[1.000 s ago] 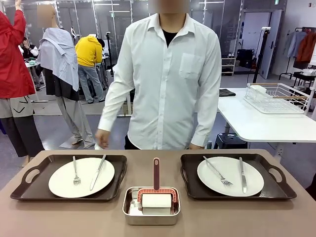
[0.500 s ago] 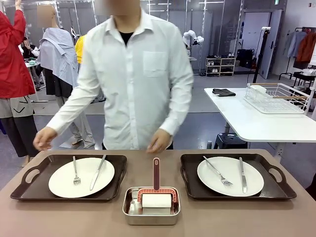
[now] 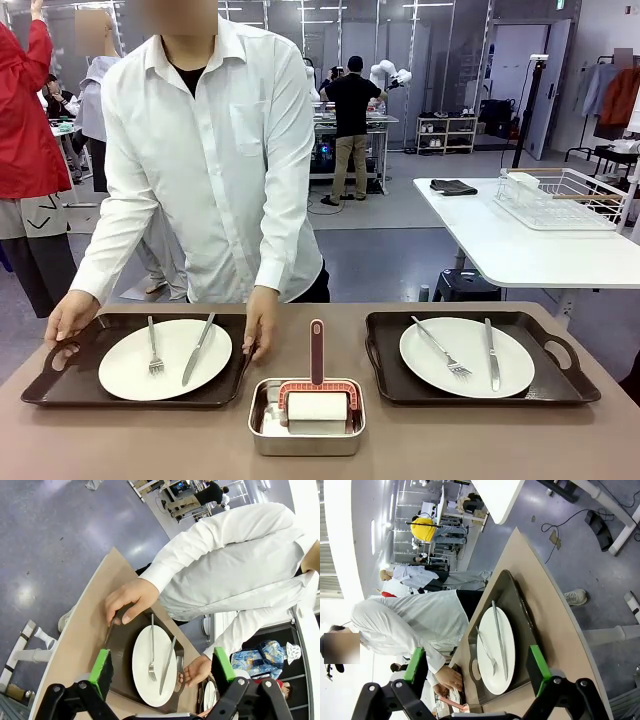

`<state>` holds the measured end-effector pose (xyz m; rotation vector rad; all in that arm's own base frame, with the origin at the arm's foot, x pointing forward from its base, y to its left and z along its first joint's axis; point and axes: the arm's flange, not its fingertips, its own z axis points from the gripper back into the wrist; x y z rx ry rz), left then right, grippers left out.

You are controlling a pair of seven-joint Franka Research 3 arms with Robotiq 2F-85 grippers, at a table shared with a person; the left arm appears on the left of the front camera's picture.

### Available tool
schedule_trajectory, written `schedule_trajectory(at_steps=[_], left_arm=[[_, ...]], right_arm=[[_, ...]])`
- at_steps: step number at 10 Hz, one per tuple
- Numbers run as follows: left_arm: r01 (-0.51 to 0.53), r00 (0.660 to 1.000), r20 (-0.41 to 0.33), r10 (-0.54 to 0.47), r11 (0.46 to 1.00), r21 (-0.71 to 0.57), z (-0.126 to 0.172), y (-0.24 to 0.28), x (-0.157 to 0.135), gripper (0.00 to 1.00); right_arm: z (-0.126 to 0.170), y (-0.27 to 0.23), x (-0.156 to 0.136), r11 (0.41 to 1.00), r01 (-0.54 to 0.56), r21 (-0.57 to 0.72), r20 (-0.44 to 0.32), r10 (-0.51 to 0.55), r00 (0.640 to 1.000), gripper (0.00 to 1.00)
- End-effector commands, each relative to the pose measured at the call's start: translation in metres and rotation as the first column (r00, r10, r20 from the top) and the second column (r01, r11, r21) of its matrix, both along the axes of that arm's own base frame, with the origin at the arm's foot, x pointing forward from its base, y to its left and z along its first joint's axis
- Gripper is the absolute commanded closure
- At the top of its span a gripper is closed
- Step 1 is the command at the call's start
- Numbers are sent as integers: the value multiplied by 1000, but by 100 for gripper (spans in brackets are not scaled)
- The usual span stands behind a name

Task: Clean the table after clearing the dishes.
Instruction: When the left (or right) Handle tray is removed, use the left hand (or right hand) to clean the left (or right) side of the table with the Lint Roller.

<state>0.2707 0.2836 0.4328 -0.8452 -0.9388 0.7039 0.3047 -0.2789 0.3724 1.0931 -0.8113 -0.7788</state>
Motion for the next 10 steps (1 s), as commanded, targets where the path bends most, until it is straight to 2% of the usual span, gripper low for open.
schedule_trajectory(at_steps=[1,10], left_arm=[[4,1000,12,-4,1000,-15,-2,2,-2,0],[4,1000,12,-4,1000,-15,-2,2,-2,0]], right_arm=[[0,0,-1,1000,8,20,4,-8,1000,0],[0,0,-1,1000,8,20,4,-8,1000,0]])
